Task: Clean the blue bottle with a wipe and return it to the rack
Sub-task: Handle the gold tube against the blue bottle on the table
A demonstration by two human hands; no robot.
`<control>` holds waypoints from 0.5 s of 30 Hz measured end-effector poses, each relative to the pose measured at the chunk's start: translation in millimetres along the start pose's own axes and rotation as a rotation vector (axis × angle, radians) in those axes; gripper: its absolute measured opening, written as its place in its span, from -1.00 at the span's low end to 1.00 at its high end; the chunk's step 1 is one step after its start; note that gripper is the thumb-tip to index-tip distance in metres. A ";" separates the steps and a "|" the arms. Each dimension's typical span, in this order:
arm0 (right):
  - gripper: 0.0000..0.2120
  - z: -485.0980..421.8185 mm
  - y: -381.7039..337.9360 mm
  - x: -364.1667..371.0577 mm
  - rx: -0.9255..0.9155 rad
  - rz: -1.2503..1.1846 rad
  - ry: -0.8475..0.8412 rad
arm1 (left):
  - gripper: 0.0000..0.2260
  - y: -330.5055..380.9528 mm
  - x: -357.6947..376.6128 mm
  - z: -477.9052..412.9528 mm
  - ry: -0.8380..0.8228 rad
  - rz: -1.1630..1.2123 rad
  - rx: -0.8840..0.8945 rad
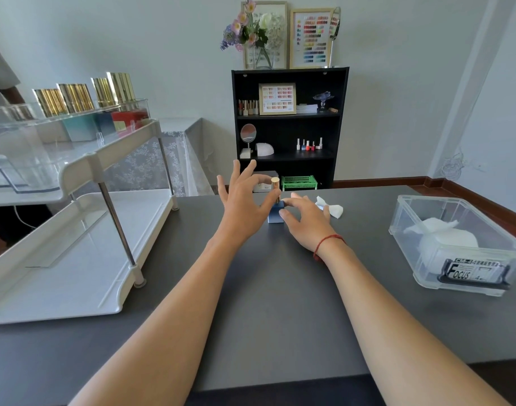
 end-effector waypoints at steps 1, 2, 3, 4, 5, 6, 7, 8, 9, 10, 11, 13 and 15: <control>-0.68 0.1 0.1 -0.3 0.001 0.002 0.001 | -0.87 0.0 0.2 -0.3 -0.004 -0.005 -0.002; -0.68 0.1 0.2 -0.3 0.001 0.004 0.001 | -0.87 -0.2 0.5 -0.4 -0.006 -0.008 -0.002; -0.68 0.1 0.1 -0.3 0.000 0.005 0.000 | -0.87 -0.4 0.8 -0.4 -0.008 -0.007 -0.003; -0.68 0.1 -0.1 -0.2 -0.001 0.006 0.000 | -0.87 -0.5 1.2 -0.4 -0.012 -0.005 -0.001; -0.68 -0.1 -0.2 0.1 -0.001 0.007 -0.001 | -0.87 -0.4 1.7 -0.4 -0.014 -0.003 0.004; -0.68 -0.1 -0.1 0.1 0.000 0.010 -0.002 | -0.86 -0.3 2.2 -0.5 -0.017 -0.005 0.012; -0.67 -0.3 -0.1 0.1 0.000 0.016 -0.002 | -0.85 0.1 2.8 -0.5 -0.020 -0.010 0.022; -0.67 -0.3 0.0 0.2 0.001 0.021 -0.001 | -0.84 0.6 3.0 -0.5 -0.022 -0.013 0.031; -0.67 -0.2 -0.1 0.1 0.001 0.022 -0.001 | -0.84 1.2 3.6 -0.3 -0.028 -0.013 0.038; -0.67 -0.1 -0.2 0.2 0.002 0.020 -0.001 | -0.83 1.7 4.1 -0.1 -0.034 -0.011 0.040; -0.67 0.0 -0.1 0.3 0.002 0.020 -0.001 | -0.82 2.0 4.6 0.0 -0.042 -0.008 0.039; -0.66 0.3 0.1 0.5 0.003 0.026 -0.004 | -0.79 2.0 5.5 0.4 -0.050 -0.006 0.029; -0.66 0.2 0.0 0.3 0.004 0.025 -0.004 | -0.72 0.7 5.7 0.6 -0.041 -0.014 0.016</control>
Point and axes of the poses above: each hand's wrist, its own z-axis away from the middle knuckle, its own x-axis out of the palm, y = z × x, the point moved 7 cm from there along -z, towards the middle knuckle, and after that the axes turned 9 degrees about y, right-handed, at the moved point
